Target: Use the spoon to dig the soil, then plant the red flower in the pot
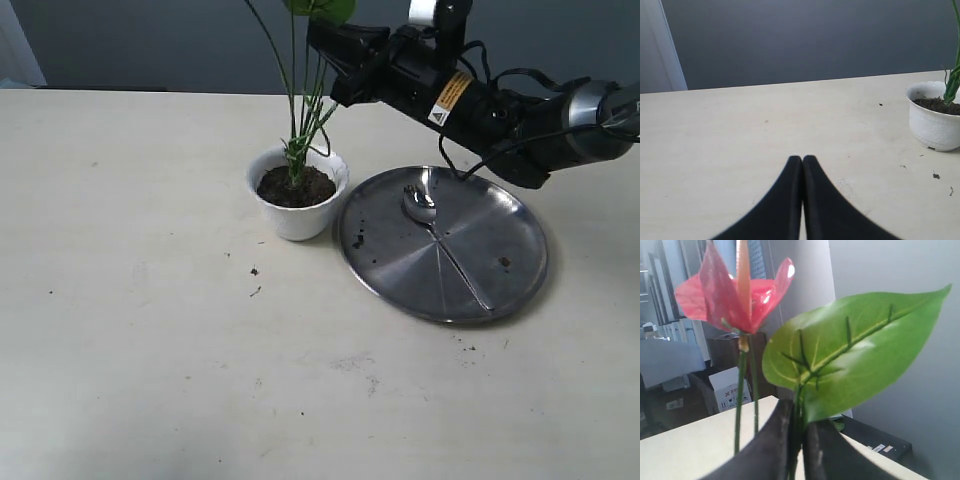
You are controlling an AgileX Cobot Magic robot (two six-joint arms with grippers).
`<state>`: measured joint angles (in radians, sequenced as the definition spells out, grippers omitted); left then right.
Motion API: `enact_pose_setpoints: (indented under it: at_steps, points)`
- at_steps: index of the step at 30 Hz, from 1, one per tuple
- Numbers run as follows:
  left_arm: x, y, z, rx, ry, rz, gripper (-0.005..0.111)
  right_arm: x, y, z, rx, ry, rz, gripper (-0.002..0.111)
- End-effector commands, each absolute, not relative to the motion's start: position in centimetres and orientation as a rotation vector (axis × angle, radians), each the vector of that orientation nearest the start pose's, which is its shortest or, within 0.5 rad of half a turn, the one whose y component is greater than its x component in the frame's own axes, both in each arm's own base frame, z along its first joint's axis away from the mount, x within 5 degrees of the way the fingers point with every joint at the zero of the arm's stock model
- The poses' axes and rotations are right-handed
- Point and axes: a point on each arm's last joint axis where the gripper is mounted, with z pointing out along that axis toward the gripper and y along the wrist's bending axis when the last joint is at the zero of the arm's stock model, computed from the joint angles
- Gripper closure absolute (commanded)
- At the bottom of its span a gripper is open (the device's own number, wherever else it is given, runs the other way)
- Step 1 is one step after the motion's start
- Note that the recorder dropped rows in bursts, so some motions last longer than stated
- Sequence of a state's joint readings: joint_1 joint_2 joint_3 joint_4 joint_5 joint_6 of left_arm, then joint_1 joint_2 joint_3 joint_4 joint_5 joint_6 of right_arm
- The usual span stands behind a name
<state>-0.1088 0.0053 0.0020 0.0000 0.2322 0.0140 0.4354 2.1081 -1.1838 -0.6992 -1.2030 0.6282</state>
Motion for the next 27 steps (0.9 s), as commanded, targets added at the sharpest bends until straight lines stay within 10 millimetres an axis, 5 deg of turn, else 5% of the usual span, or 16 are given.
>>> enact_pose_setpoints:
  at_steps: [1, 7, 27]
  points:
    - [5.5, -0.6, 19.2, 0.104, 1.713, -0.075, 0.106, 36.9, 22.9, 19.5, -0.644, 1.259, 1.033, 0.109]
    - [5.5, -0.6, 19.2, 0.104, 1.713, -0.075, 0.106, 35.9, 23.6, 18.6, -0.823, 1.28, 1.069, 0.109]
    - [5.5, -0.6, 19.2, 0.104, 1.713, -0.075, 0.106, 36.0, 23.4, 14.2, -0.786, 1.453, 1.092, 0.109]
